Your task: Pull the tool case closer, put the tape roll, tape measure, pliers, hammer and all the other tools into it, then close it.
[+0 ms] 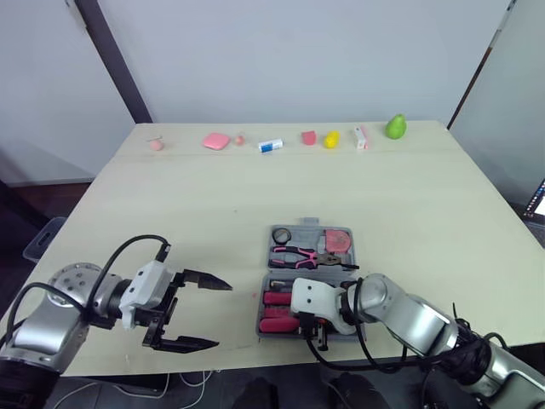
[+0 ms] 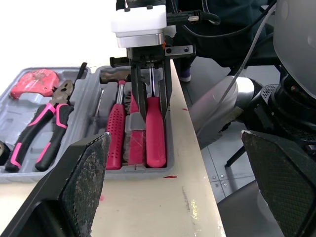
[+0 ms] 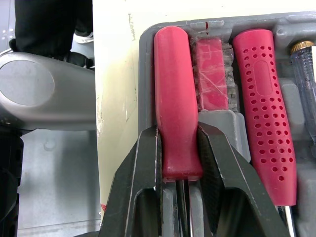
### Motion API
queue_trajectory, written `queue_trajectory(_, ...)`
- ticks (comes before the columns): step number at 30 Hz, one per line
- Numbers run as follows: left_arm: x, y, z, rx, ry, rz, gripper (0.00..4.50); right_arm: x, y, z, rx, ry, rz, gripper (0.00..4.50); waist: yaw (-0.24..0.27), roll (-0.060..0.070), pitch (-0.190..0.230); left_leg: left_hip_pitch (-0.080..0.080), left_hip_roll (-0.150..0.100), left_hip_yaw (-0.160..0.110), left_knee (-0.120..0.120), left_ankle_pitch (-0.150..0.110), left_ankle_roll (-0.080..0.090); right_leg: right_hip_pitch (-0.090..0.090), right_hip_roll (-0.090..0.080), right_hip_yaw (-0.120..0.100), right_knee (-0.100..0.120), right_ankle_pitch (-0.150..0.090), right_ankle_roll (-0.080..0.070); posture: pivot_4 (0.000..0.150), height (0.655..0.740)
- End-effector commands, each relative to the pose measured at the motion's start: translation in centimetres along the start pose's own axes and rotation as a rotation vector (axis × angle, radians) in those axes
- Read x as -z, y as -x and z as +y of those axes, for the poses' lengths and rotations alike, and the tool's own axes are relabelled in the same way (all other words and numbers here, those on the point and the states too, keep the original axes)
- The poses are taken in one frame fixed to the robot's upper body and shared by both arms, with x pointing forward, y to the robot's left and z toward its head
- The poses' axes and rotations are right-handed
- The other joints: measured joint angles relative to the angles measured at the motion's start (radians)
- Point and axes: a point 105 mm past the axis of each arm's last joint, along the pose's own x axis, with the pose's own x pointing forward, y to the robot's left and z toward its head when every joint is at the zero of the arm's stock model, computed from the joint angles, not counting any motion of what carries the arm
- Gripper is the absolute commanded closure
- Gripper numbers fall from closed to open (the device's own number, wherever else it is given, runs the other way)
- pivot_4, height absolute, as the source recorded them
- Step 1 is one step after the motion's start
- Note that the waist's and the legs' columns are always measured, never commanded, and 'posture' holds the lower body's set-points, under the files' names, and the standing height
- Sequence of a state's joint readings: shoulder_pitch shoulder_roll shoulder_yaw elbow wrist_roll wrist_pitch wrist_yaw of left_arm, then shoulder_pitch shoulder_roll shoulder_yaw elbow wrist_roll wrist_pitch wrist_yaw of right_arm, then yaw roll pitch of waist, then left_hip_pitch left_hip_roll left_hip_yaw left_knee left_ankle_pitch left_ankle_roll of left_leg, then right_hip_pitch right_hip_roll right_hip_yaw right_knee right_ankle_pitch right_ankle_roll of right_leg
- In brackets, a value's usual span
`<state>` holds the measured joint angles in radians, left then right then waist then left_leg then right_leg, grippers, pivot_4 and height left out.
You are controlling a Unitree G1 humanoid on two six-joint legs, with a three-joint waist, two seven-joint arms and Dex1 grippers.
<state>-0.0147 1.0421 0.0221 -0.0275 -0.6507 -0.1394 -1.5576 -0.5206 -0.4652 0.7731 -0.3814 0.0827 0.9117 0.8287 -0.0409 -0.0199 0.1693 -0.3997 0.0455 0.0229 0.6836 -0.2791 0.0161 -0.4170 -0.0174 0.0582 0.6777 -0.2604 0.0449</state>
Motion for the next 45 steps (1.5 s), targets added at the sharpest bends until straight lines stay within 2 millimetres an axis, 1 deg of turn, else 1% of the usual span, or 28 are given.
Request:
queue_trajectory(1, -0.6, 0.3, -0.5, 0.052, -0.039, 0.005, 0.00, -0.4, -0.1, 0.0, 0.004, 0.028, -0.010, 4.04, 0.000, 0.000, 0.000, 0.000, 0.000, 0.000, 0.000, 0.000, 0.000, 0.000, 0.000, 0.000, 0.000, 0.000, 0.000, 0.150, 0.7400)
queue_trajectory(2, -0.5, 0.3, -0.6, 0.051, -0.037, 0.004, 0.00, -0.3, 0.0, 0.0, 0.005, 0.029, -0.010, 3.02, 0.000, 0.000, 0.000, 0.000, 0.000, 0.000, 0.000, 0.000, 0.000, 0.000, 0.000, 0.000, 0.000, 0.000, -0.001, 0.150, 0.7400)
queue_trajectory(4, -0.4, 0.3, -0.6, 0.049, -0.033, 0.002, 0.00, -0.4, 0.1, -0.2, 0.017, 0.027, -0.021, 2.36, 0.000, 0.000, 0.000, 0.000, 0.000, 0.000, 0.000, 0.000, 0.000, 0.000, 0.000, 0.000, 0.000, 0.000, -0.001, 0.150, 0.7400)
queue_trajectory(5, -0.4, 0.3, -0.6, 0.047, -0.031, 0.002, 0.00, -0.6, 0.3, -0.3, 0.016, 0.026, -0.035, 1.76, 0.000, 0.000, 0.000, 0.000, 0.000, 0.000, 0.000, 0.000, 0.000, 0.000, 0.000, 0.000, 0.000, 0.000, -0.001, 0.150, 0.7400)
queue_trajectory(6, -0.3, 0.3, -0.6, 0.046, -0.029, 0.003, 0.00, -0.8, 0.4, -0.2, 0.014, 0.021, -0.049, 1.63, 0.001, 0.000, 0.000, 0.000, 0.000, 0.000, 0.000, 0.000, 0.000, 0.000, 0.000, 0.000, 0.000, 0.000, -0.001, 0.150, 0.7400)
queue_trajectory(7, -0.3, 0.4, -0.6, 0.045, -0.028, 0.003, 0.00, -1.0, 0.5, -0.2, 0.012, 0.020, -0.060, 1.12, 0.001, 0.000, 0.000, 0.000, 0.000, 0.000, 0.000, 0.000, 0.000, 0.000, 0.000, 0.000, 0.000, 0.000, -0.001, 0.150, 0.7400)
queue_trajectory(9, -0.2, 0.4, -0.7, 0.043, -0.027, 0.003, 0.00, -1.4, 0.9, -0.1, 0.004, 0.025, -0.096, 0.72, 0.001, 0.000, 0.000, 0.000, 0.000, 0.000, 0.000, 0.000, 0.000, 0.000, 0.000, 0.000, 0.000, 0.000, -0.001, 0.150, 0.7400)
queue_trajectory(11, -0.1, 0.4, -0.6, 0.041, -0.026, 0.003, 0.00, -1.7, 1.2, -0.1, 0.003, 0.009, -0.125, 0.72, 0.002, 0.000, 0.000, 0.000, 0.000, 0.000, 0.000, 0.000, 0.000, 0.000, 0.000, -0.001, 0.000, 0.000, -0.001, 0.150, 0.7400)
queue_trajectory(18, 0.2, 0.6, -0.5, 0.032, -0.023, 0.001, 0.00, -2.4, 2.1, -0.7, 0.030, 0.086, -0.313, 0.72, 0.002, 0.000, 0.000, 0.000, 0.000, 0.000, 0.000, 0.000, 0.000, 0.000, 0.000, -0.001, 0.000, 0.000, -0.001, 0.150, 0.7400)
queue_trajectory(19, 0.2, 0.6, -0.5, 0.031, -0.022, 0.001, 0.00, -2.4, 2.2, -0.8, 0.042, 0.086, -0.337, 1.27, 0.002, 0.000, 0.000, 0.000, 0.000, 0.000, 0.000, 0.000, 0.000, 0.000, 0.000, -0.001, 0.000, 0.000, -0.001, 0.150, 0.7400)
queue_trajectory(20, 0.2, 0.6, -0.5, 0.030, -0.022, 0.001, 0.00, -2.1, 2.2, -0.9, 0.046, 0.085, -0.344, 1.56, 0.002, 0.000, 0.000, 0.000, 0.000, 0.000, 0.000, 0.000, 0.000, 0.000, 0.000, -0.001, 0.000, 0.000, -0.001, 0.150, 0.7400)
queue_trajectory(21, 0.2, 0.7, -0.5, 0.029, -0.022, 0.000, 0.00, -1.8, 2.2, -0.9, 0.043, 0.086, -0.342, 2.07, 0.002, 0.000, 0.000, 0.000, 0.000, 0.000, 0.000, 0.000, 0.000, 0.000, 0.000, -0.001, 0.000, 0.000, -0.001, 0.150, 0.7400)
queue_trajectory(22, 0.2, 0.7, -0.4, 0.028, -0.022, 0.000, 0.00, -1.5, 2.1, -0.9, 0.041, 0.086, -0.339, 2.38, 0.002, 0.000, 0.000, 0.000, 0.000, 0.000, 0.000, 0.000, 0.000, 0.000, 0.000, -0.001, 0.000, 0.000, -0.001, 0.150, 0.7400)
queue_trajectory(23, 0.2, 0.8, -0.4, 0.027, -0.021, 0.000, 0.00, -1.3, 2.0, -0.9, 0.042, 0.091, -0.339, 2.56, 0.002, 0.000, 0.000, 0.000, 0.000, 0.000, 0.000, 0.000, 0.000, 0.000, 0.000, -0.001, 0.000, 0.000, -0.001, 0.150, 0.7400)
queue_trajectory(25, 0.2, 0.8, -0.4, 0.026, -0.019, 0.000, 0.00, -1.0, 1.9, -0.7, 0.032, 0.085, -0.347, 3.34, 0.003, 0.000, 0.000, 0.000, 0.000, 0.000, 0.000, 0.000, 0.000, 0.000, 0.000, -0.001, 0.000, 0.000, -0.001, 0.150, 0.7400)
queue_trajectory(26, 0.2, 0.9, -0.5, 0.025, -0.018, 0.001, 0.00, -0.9, 1.9, -0.6, 0.029, 0.082, -0.352, 3.61, 0.002, 0.000, 0.000, 0.000, 0.000, 0.000, 0.000, 0.000, 0.000, 0.000, 0.000, -0.001, 0.000, 0.000, -0.001, 0.150, 0.7400)
queue_trajectory(28, 0.3, 1.0, -0.5, 0.024, -0.017, 0.002, 0.00, -0.2, 1.7, -0.5, 0.019, 0.062, -0.350, 4.42, 0.003, 0.000, 0.000, 0.000, 0.000, 0.000, 0.000, 0.000, 0.000, 0.000, 0.000, -0.001, 0.000, 0.000, -0.001, 0.150, 0.7400)
queue_trajectory(31, 0.4, 1.0, -0.6, 0.025, -0.015, 0.004, 0.00, 0.8, 1.3, -0.4, 0.009, 0.044, -0.333, 4.48, 0.003, 0.000, 0.000, 0.000, 0.000, 0.000, 0.000, 0.000, 0.000, 0.000, 0.000, -0.001, 0.000, 0.000, -0.001, 0.150, 0.7400)
queue_trajectory(33, 0.4, 1.0, -0.6, 0.025, -0.015, 0.004, 0.00, 2.1, 0.9, -0.2, 0.002, 0.018, -0.299, 4.48, 0.003, 0.000, 0.000, 0.000, 0.000, 0.000, 0.000, 0.000, 0.000, 0.000, 0.000, -0.001, 0.000, 0.000, -0.001, 0.150, 0.7400)
queue_trajectory(37, 0.5, 1.1, -0.6, 0.024, -0.014, 0.004, 0.00, 3.0, 0.4, -0.1, 0.006, -0.042, -0.298, 4.48, 0.003, 0.000, 0.000, 0.000, 0.000, 0.000, 0.000, 0.000, 0.000, 0.001, 0.000, -0.001, 0.000, 0.000, -0.001, 0.150, 0.7400)
queue_trajectory(40, 0.5, 1.1, -0.5, 0.021, -0.014, 0.005, 0.00, 4.4, -0.1, 0.0, 0.008, -0.059, -0.252, 4.48, 0.002, 0.000, 0.000, 0.001, 0.000, 0.000, 0.000, 0.000, 0.000, 0.001, 0.000, -0.001, 0.000, 0.000, -0.001, 0.150, 0.7400)
queue_trajectory(43, 0.4, 1.2, -0.5, 0.019, -0.012, 0.004, 0.00, 4.8, -0.2, 0.1, 0.012, -0.085, -0.256, 4.48, 0.003, -0.001, 0.000, 0.002, 0.000, 0.000, 0.000, 0.000, 0.000, 0.002, 0.000, -0.001, 0.000, 0.000, -0.001, 0.150, 0.7400)
queue_trajectory(45, 0.4, 1.2, -0.5, 0.016, -0.006, 0.002, 0.00, 4.5, 0.1, 0.1, 0.021, -0.080, -0.277, 4.48, 0.003, -0.001, 0.000, 0.002, 0.000, 0.000, 0.000, 0.000, 0.000, 0.002, 0.000, -0.001, 0.000, 0.000, -0.001, 0.150, 0.7400)
